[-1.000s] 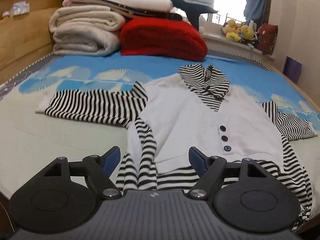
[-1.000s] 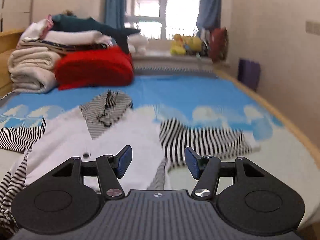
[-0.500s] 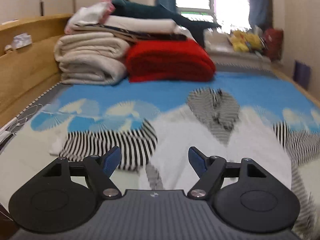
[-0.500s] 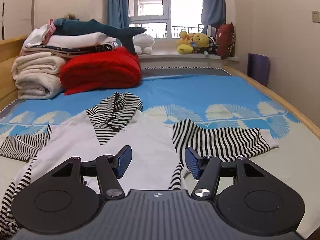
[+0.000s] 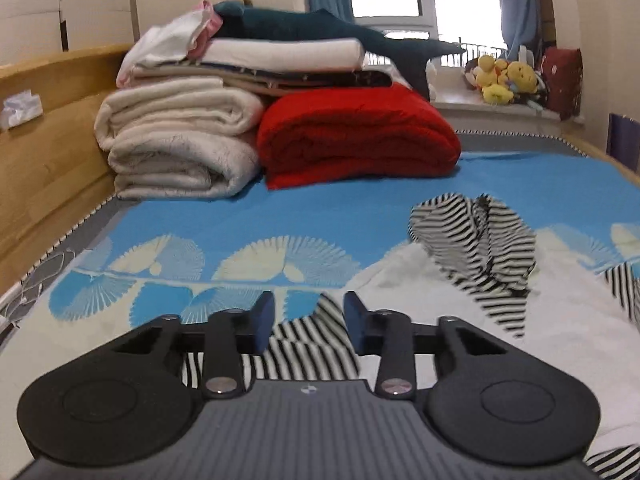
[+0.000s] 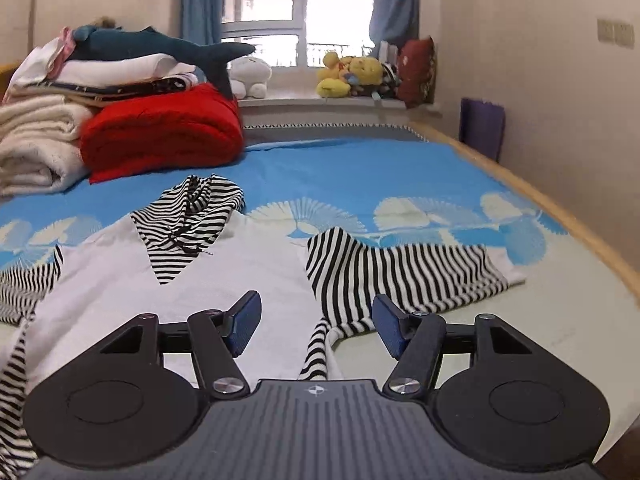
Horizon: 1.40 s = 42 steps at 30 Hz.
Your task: Fold small clothes
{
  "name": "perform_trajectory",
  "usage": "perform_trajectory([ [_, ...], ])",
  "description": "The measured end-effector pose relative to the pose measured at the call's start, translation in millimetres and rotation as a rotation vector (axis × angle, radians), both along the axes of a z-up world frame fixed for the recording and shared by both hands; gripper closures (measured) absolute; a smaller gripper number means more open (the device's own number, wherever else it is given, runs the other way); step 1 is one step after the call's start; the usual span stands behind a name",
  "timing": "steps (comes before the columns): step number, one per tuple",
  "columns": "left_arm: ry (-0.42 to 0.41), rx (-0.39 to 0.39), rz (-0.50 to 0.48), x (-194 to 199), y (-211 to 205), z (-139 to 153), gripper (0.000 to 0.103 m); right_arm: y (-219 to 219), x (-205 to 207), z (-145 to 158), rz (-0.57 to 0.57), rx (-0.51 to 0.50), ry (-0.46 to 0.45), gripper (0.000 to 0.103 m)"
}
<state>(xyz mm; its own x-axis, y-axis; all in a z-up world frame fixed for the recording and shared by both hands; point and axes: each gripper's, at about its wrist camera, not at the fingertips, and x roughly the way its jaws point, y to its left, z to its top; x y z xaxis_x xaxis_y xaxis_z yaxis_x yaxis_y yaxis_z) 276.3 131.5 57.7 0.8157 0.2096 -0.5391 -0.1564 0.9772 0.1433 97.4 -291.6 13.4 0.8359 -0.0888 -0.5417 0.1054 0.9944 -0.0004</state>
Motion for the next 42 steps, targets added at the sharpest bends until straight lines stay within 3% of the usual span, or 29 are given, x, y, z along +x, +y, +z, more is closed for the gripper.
perform_trajectory([
  [2, 0.047, -0.047, 0.023, 3.3, 14.4, -9.6, 0.066, 7.1, 0.3, 0.4, 0.020, -0.037, -0.005, 0.040],
  [6, 0.066, -0.116, 0.078, 13.3, 40.4, -16.2, 0.066, 23.7, 7.3, 1.0, 0.053, -0.105, 0.003, 0.041],
  [11, 0.113, -0.163, 0.130, 17.0, 60.6, -30.0, 0.066, 54.1, 25.1, 4.2, 0.166, -0.145, 0.010, 0.040],
  [24, 0.137, -0.232, 0.251, 26.9, 97.2, -51.9, 0.065, 158.3, 122.1, 50.7, 0.307, 0.007, -0.122, 0.041],
  [29, 0.163, -0.251, 0.319, 26.7, 127.2, -76.9, 0.065, 159.9, 128.6, 29.7, 0.340, -0.004, -0.165, 0.040],
  [31, 0.167, -0.253, 0.362, 24.9, 142.9, -86.8, 0.065, 164.6, 135.9, 13.3, 0.344, -0.059, -0.092, 0.040],
  [36, 0.157, -0.386, 0.518, 19.9, 197.6, -106.6, 0.064, 178.9, 149.1, 10.7, 0.451, -0.089, -0.097, 0.041],
  [42, 0.154, -0.531, 0.668, 16.4, 243.4, -127.5, 0.058, 175.8, 157.5, 6.8, 0.464, -0.096, -0.066, 0.042],
])
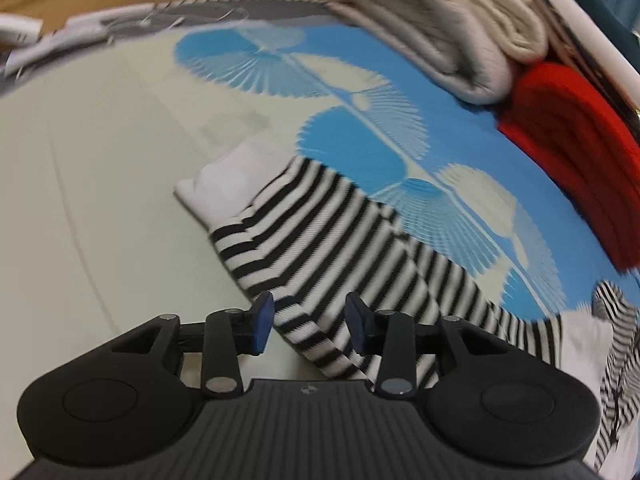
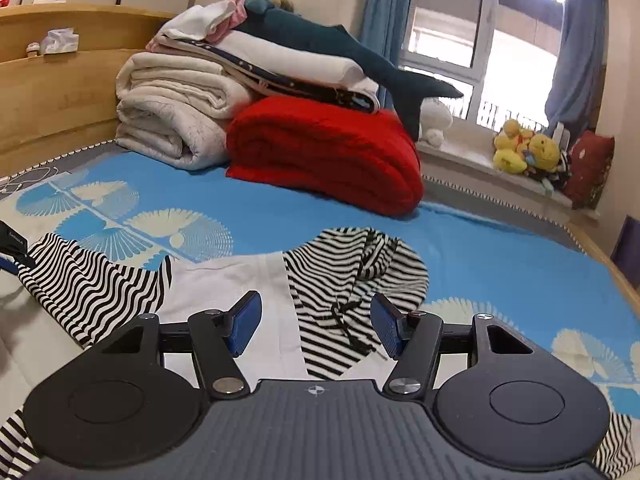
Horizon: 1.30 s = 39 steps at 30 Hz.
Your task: Fold small clothes
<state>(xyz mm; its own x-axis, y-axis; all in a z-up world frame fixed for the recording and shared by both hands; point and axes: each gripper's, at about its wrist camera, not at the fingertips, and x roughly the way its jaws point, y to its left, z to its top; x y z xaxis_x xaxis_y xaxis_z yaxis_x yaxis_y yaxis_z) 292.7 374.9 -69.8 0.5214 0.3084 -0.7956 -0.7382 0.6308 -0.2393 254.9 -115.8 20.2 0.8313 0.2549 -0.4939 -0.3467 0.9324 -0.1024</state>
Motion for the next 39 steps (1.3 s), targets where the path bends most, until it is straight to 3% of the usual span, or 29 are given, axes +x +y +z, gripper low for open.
perform_trajectory([
  [6, 0.034, -0.020, 0.044, 5.4, 10.9, -21.4, 0.056, -12.1, 9.3, -4.4, -0.044, 0.014, 0.059, 0.041],
  [8, 0.038, 0.014, 0.038, 8.7, 7.9, -22.1, 0.058, -16.8, 12.9, -8.1, -0.063, 0.023, 0.085, 0.041],
  [9, 0.044, 0.031, 0.028, 10.8, 5.7, -21.6, 0.060, -19.6, 14.9, -9.9, -0.075, 0.029, 0.101, 0.041],
  [11, 0.056, 0.052, 0.018, 15.6, 2.0, -22.2, 0.098, -24.0, 18.1, -13.5, -0.091, 0.038, 0.129, 0.041],
  [15, 0.066, 0.144, 0.001, 24.0, -14.9, -4.8, 0.099, -31.4, 20.7, -19.3, -0.117, 0.040, 0.162, 0.041],
  [19, -0.038, 0.208, -0.080, 35.8, -51.5, 40.1, 0.099, -35.8, 21.6, -23.3, -0.135, 0.025, 0.179, 0.041],
  [23, -0.160, 0.183, -0.242, 44.2, -119.7, 88.3, 0.099, -43.9, 24.1, -29.2, -0.185, -0.014, 0.211, 0.041],
  [27, -0.235, 0.109, -0.518, 52.6, -218.0, 112.4, 0.099, -63.3, 30.9, -37.8, -0.242, 0.016, 0.276, 0.041],
  [29, -0.252, 0.021, -0.711, 55.5, -267.1, 112.5, 0.098, -73.3, 35.1, -43.3, -0.282, 0.032, 0.306, 0.040],
  [30, -0.248, -0.060, -0.829, 57.8, -291.0, 109.2, 0.095, -79.2, 37.8, -45.9, -0.308, 0.043, 0.319, 0.040],
  [32, -0.237, -0.160, -0.966, 60.0, -318.6, 103.8, 0.084, -91.1, 43.6, -51.1, -0.358, 0.066, 0.344, 0.040],
  [35, -0.222, -0.099, -0.914, 64.4, -318.4, 103.3, 0.077, -107.7, 53.3, -58.5, -0.427, 0.115, 0.379, 0.040],
  [39, -0.130, -0.073, -0.707, 76.4, -283.1, 91.4, 0.077, -119.5, 64.5, -69.7, -0.480, 0.207, 0.428, 0.040],
])
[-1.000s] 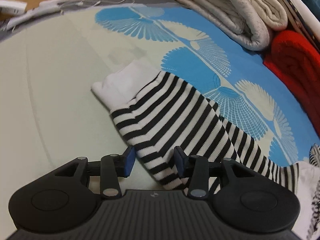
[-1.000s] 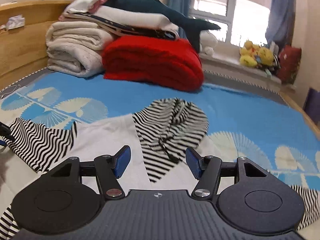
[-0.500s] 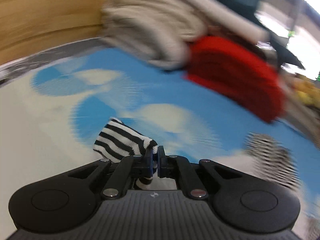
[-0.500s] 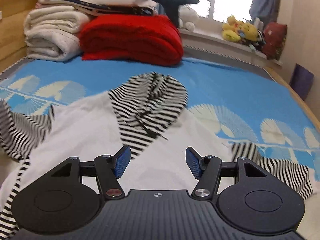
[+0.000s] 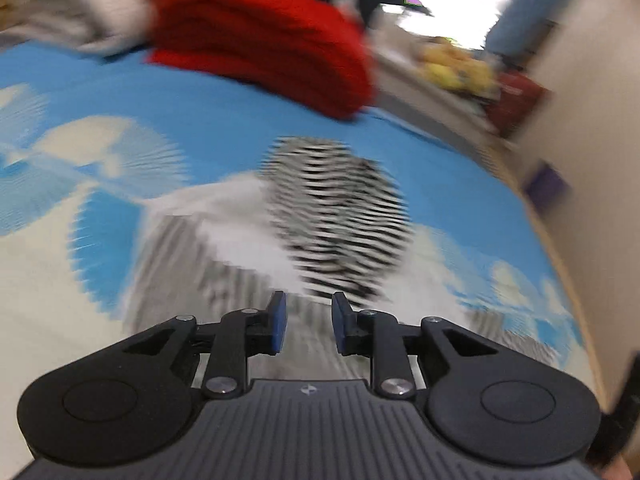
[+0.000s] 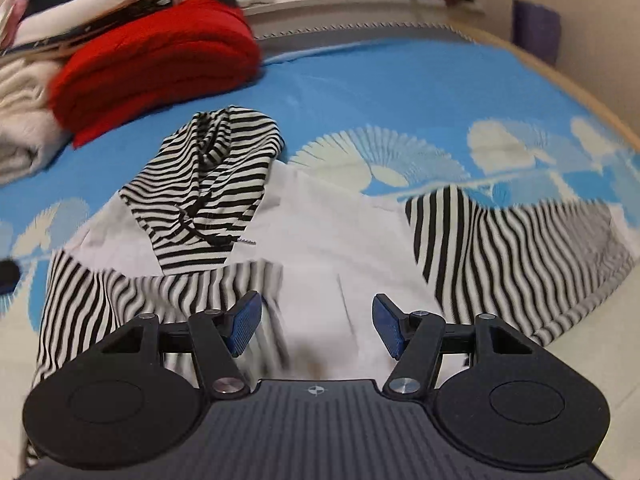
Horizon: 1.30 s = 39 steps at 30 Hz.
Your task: Fold small clothes
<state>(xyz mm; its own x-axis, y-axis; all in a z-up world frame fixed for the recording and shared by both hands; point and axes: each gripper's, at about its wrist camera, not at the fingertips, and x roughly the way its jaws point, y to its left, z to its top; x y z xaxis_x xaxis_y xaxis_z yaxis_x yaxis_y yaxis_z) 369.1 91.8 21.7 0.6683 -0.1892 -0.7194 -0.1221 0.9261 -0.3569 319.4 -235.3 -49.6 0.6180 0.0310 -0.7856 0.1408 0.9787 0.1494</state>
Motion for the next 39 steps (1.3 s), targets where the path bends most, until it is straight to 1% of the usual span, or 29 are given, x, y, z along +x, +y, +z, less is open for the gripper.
perform_trajectory([
  [1, 0.026, 0.018, 0.034, 4.5, 5.9, -2.5, 0.077, 0.1, 2.6, -3.1, -0.008, 0.017, 0.015, 0.040],
  [3, 0.083, 0.048, 0.096, 10.5, 20.7, -10.2, 0.077, -1.7, 7.9, -11.9, -0.029, 0.085, 0.036, 0.040],
  [4, 0.102, 0.048, 0.121, 10.2, 28.4, -13.7, 0.077, -1.8, 10.8, -17.1, -0.043, 0.111, 0.055, 0.040],
  [6, 0.125, 0.022, 0.160, 14.7, 42.8, -17.4, 0.077, -3.1, 17.0, -29.8, -0.092, 0.177, 0.114, 0.041],
  [7, 0.128, 0.012, 0.172, 17.3, 45.6, -15.7, 0.077, -4.6, 19.3, -35.5, -0.115, 0.210, 0.132, 0.044],
  [8, 0.129, 0.007, 0.181, 17.3, 50.5, -15.6, 0.077, -6.4, 21.9, -42.7, -0.146, 0.234, 0.156, 0.046],
  [10, 0.122, 0.007, 0.185, 19.8, 55.2, -13.3, 0.077, -7.4, 22.9, -52.2, -0.199, 0.250, 0.187, 0.048],
  [15, 0.123, 0.013, 0.167, 21.2, 53.5, -12.7, 0.077, -17.1, 26.2, -76.4, -0.308, 0.295, 0.245, 0.048],
  [17, 0.129, 0.016, 0.160, 17.4, 52.7, -13.1, 0.077, -21.4, 26.6, -86.2, -0.341, 0.304, 0.270, 0.051],
  [18, 0.131, 0.017, 0.159, 16.6, 52.6, -14.2, 0.077, -23.5, 25.6, -88.8, -0.352, 0.313, 0.269, 0.055],
  [20, 0.133, 0.019, 0.154, 17.0, 52.7, -15.9, 0.077, -22.6, 26.3, -88.1, -0.350, 0.321, 0.243, 0.073],
  [21, 0.134, 0.022, 0.154, 17.2, 53.0, -16.2, 0.077, -21.7, 26.9, -86.8, -0.338, 0.330, 0.228, 0.090],
  [22, 0.135, 0.023, 0.154, 17.2, 53.5, -16.9, 0.077, -21.8, 27.9, -84.7, -0.330, 0.338, 0.213, 0.096],
  [23, 0.135, 0.024, 0.155, 17.5, 53.8, -17.3, 0.077, -22.4, 27.2, -81.4, -0.323, 0.350, 0.188, 0.096],
  [26, 0.140, 0.025, 0.144, 18.5, 54.7, -19.1, 0.077, -25.8, 19.2, -57.0, -0.320, 0.388, 0.044, 0.097],
  [28, 0.150, 0.028, 0.111, 19.0, 53.0, -22.9, 0.077, -25.0, 11.0, -33.6, -0.310, 0.369, -0.063, 0.098],
  [30, 0.173, 0.026, 0.084, 18.6, 51.7, -29.5, 0.077, -26.5, 4.0, -19.7, -0.316, 0.325, -0.137, 0.098],
  [31, 0.188, 0.024, 0.073, 18.6, 51.3, -34.2, 0.077, -28.8, 3.2, -18.7, -0.333, 0.307, -0.137, 0.097],
  [32, 0.204, 0.021, 0.063, 18.6, 50.6, -39.4, 0.077, -33.1, 4.1, -23.1, -0.368, 0.285, -0.098, 0.097],
  [33, 0.220, 0.018, 0.058, 18.9, 49.8, -44.6, 0.077, -37.8, 6.3, -30.5, -0.401, 0.276, -0.041, 0.096],
  [34, 0.237, 0.014, 0.054, 19.2, 49.0, -50.2, 0.077, -42.9, 9.1, -40.5, -0.434, 0.271, 0.033, 0.091],
  [35, 0.252, 0.010, 0.049, 19.3, 48.5, -55.5, 0.077, -48.7, 9.8, -50.9, -0.473, 0.263, 0.106, 0.091],
  [36, 0.266, 0.005, 0.042, 19.2, 47.7, -60.3, 0.077, -53.4, 7.4, -57.2, -0.517, 0.243, 0.146, 0.091],
  [37, 0.277, 0.001, 0.036, 18.9, 47.0, -64.3, 0.077, -55.6, 5.2, -56.9, -0.540, 0.218, 0.145, 0.091],
  [38, 0.284, -0.005, 0.030, 18.3, 46.8, -67.5, 0.077, -54.5, 4.4, -54.0, -0.534, 0.202, 0.124, 0.091],
  [39, 0.293, -0.019, 0.022, 17.6, 46.8, -71.5, 0.077, -51.9, 4.2, -46.4, -0.500, 0.205, 0.071, 0.089],
])
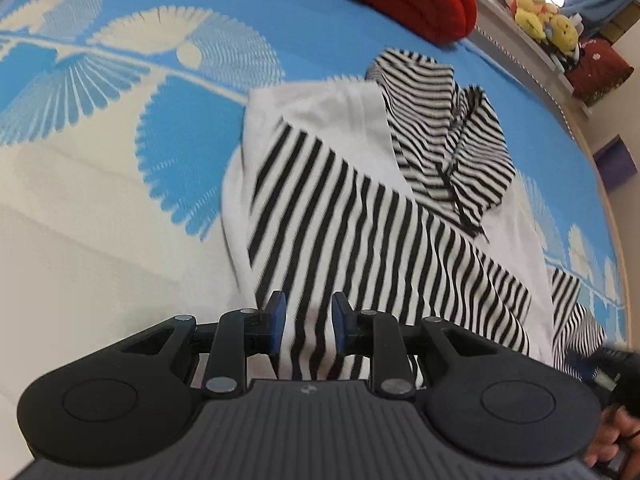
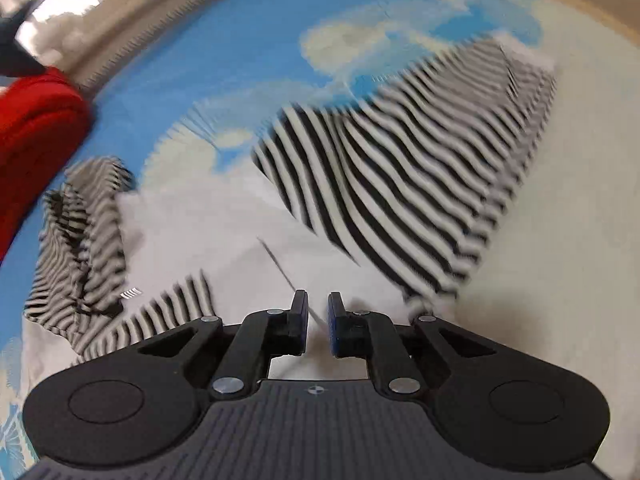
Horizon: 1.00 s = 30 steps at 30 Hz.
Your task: Fold small clothes
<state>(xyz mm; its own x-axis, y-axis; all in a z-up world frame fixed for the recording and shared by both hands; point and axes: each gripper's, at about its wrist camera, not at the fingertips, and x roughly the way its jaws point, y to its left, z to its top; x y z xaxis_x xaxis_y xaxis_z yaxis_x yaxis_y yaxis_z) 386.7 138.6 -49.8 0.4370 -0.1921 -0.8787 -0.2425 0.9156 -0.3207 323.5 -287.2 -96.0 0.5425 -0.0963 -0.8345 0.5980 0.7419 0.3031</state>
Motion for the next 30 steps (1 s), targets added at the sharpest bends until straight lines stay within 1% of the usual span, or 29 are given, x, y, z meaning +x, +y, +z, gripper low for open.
perform_trajectory([
  [1, 0.016, -0.011, -0.007, -0.5, 0.1, -5.1, 0.077, 3.7, 0.9, 6.7, 0.039, 0.002, -0.059, 0.080],
  [2, 0.036, -0.010, -0.014, -1.1, -0.3, -10.6, 0.077, 6.9, 0.2, 9.9, 0.079, 0.011, -0.099, 0.072],
  [3, 0.069, -0.003, -0.012, -1.4, 0.3, -18.3, 0.077, 10.9, 3.5, 11.1, 0.133, 0.034, -0.124, 0.058],
  [4, 0.107, -0.005, -0.002, -1.8, 2.9, -27.1, 0.079, 12.3, 6.7, 8.4, 0.161, 0.065, -0.119, 0.050],
  [5, 0.134, -0.015, 0.008, -1.9, 6.1, -33.3, 0.080, 11.4, 10.9, -1.7, 0.184, 0.123, -0.078, 0.049],
  [6, 0.151, -0.029, 0.020, -2.3, 8.9, -37.8, 0.081, 8.7, 13.7, -13.6, 0.183, 0.165, -0.020, 0.049],
  [8, 0.136, -0.032, 0.040, -2.6, 9.8, -31.9, 0.081, 4.5, 18.3, -37.7, 0.151, 0.198, 0.141, 0.050],
  [9, 0.111, -0.024, 0.038, -2.4, 7.4, -24.3, 0.080, 0.2, 17.0, -46.8, 0.126, 0.203, 0.190, 0.050],
  [11, 0.040, -0.013, 0.004, -1.8, -1.7, -10.2, 0.078, -4.2, 14.6, -44.5, 0.107, 0.210, 0.167, 0.050],
  [12, 0.027, -0.012, -0.018, -1.3, -6.9, -9.7, 0.077, -4.5, 15.7, -39.4, 0.116, 0.198, 0.157, 0.050],
  [13, 0.053, -0.012, -0.030, 0.1, -11.6, -15.9, 0.077, -4.3, 14.0, -34.5, 0.125, 0.189, 0.140, 0.050],
  [15, 0.144, -0.007, -0.022, 0.2, -15.0, -36.2, 0.077, -5.1, 14.7, -26.4, 0.140, 0.175, 0.113, 0.050],
  [16, 0.161, -0.009, -0.014, -0.4, -15.4, -41.1, 0.078, -7.7, 13.8, -24.9, 0.142, 0.174, 0.109, 0.050],
  [17, 0.156, -0.001, -0.013, -0.5, -16.5, -39.6, 0.078, -9.9, 12.7, -23.2, 0.140, 0.178, 0.105, 0.050],
  [18, 0.135, 0.015, -0.019, -0.3, -19.4, -32.7, 0.077, -13.0, 11.8, -22.4, 0.137, 0.183, 0.100, 0.050],
  [20, 0.062, 0.035, -0.040, -0.6, -27.3, -12.4, 0.077, -13.2, 5.4, -21.7, 0.132, 0.181, 0.094, 0.049],
  [22, 0.003, 0.034, -0.064, -1.8, -36.7, 6.4, 0.076, -14.0, 0.9, -18.5, 0.127, 0.162, 0.086, 0.049],
  [24, -0.033, 0.027, -0.081, -3.8, -49.1, 19.3, 0.074, -18.4, -0.9, -16.8, 0.126, 0.131, 0.073, 0.049],
  [26, -0.050, 0.040, -0.106, -3.3, -65.0, 24.5, 0.074, -21.8, -2.1, -16.8, 0.122, 0.089, 0.065, 0.049],
  [30, -0.064, 0.078, -0.189, -1.7, -107.0, 26.7, 0.074, -41.9, -13.3, -13.8, 0.088, 0.007, 0.067, 0.049],
])
